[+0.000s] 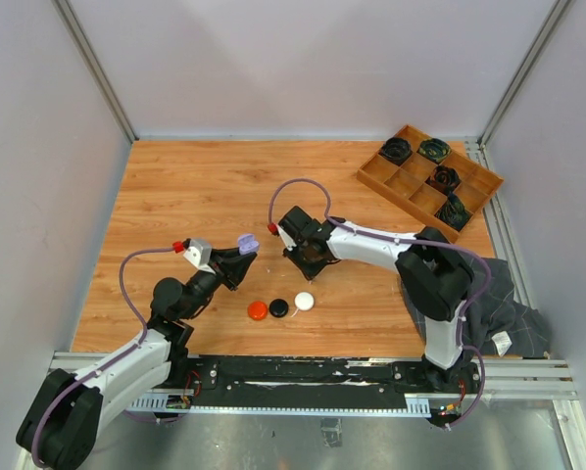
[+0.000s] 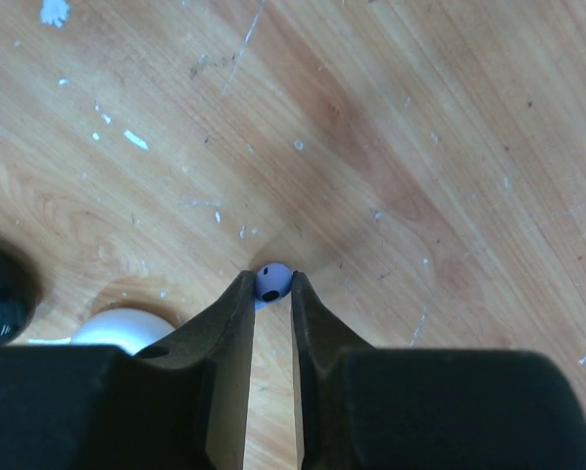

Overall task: Insert the wireless bluetooth earbuds into the charging case
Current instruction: Pick up the earbud from the center of the board, then place the earbud in the charging case.

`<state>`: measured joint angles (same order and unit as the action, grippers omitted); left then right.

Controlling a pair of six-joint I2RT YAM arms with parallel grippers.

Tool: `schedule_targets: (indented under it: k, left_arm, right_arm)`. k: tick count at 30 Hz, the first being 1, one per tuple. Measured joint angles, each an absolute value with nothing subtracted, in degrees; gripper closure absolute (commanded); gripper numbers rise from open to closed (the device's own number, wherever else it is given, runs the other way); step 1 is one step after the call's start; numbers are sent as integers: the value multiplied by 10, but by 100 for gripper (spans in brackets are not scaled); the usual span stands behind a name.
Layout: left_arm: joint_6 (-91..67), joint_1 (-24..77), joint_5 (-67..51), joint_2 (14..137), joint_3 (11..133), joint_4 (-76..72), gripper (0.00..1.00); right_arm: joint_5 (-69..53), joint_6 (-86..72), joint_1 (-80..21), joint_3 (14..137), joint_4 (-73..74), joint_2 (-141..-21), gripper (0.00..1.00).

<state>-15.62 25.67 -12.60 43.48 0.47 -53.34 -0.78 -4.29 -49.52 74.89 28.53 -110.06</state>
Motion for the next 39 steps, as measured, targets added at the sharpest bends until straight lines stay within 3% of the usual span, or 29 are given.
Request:
schedule_targets:
  k: [13,23,39]
  left_arm:
    - [-109,257,-187,430,5,-610,100]
    - [-63,257,-247,497,5,-695,100]
    - [-12,257,-304,540,5,-803,100]
  right_arm:
    - [11,-16,-503,733,277,-915,88]
    - [79,27,-593,713,208,-780,89]
    - [177,90,-715,624,2,-720,90]
